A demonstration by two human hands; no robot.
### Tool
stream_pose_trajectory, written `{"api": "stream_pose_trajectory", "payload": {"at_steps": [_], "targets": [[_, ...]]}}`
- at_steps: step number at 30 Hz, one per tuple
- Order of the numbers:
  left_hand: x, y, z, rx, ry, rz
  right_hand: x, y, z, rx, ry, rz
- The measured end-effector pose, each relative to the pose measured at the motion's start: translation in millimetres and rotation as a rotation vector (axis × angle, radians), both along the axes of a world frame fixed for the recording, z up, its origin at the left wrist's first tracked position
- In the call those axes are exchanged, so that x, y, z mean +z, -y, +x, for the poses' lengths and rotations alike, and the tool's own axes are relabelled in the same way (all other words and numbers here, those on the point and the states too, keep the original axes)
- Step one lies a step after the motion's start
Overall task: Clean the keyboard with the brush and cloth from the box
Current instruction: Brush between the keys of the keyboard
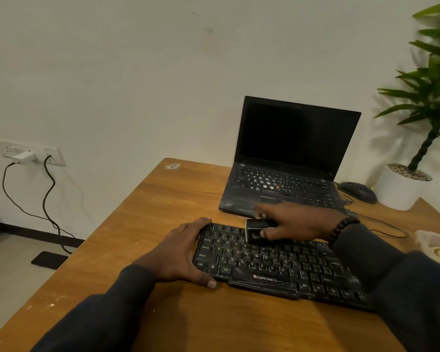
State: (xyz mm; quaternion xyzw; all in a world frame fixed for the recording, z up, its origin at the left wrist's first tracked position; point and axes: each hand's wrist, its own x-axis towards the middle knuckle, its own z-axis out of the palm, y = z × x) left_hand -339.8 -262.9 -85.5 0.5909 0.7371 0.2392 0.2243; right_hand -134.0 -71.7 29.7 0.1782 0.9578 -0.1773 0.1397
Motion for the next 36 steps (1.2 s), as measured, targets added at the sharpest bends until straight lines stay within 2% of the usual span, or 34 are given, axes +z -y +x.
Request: {"api": "stream_pose_trajectory", "payload": {"at_steps": [4, 10, 14, 17, 22, 25, 32, 36], "targets": [[0, 0, 0, 0.007, 0.007, 0.0, -3, 1, 2, -0.01, -0.084, -0.008], [1, 1, 1, 0.003, 0.023, 0.001, -9, 4, 6, -0.104, -0.32, -0.12], [0, 0, 0, 0.008, 0.016, -0.005, -16, 3, 6, -0.095, -0.291, -0.082], [0, 0, 0, 0.009, 0.019, -0.01, -15, 5, 5, -0.034, -0.221, 0.041], [-1, 0, -1, 0.004, 0.02, -0.005, -3, 9, -7, 0.134, -0.192, 0.579], [-1, 0, 0, 0.009, 0.017, -0.003, 1, 11, -20, 0.239, -0.157, 0.771], [0, -1, 1, 0.007, -0.007, 0.012, -9, 24, -46, 0.451, -0.046, 0.88], [-2, -3, 0, 0.002, -0.02, 0.013, 2, 30, -42, 0.465, 0.024, 0.712]]}}
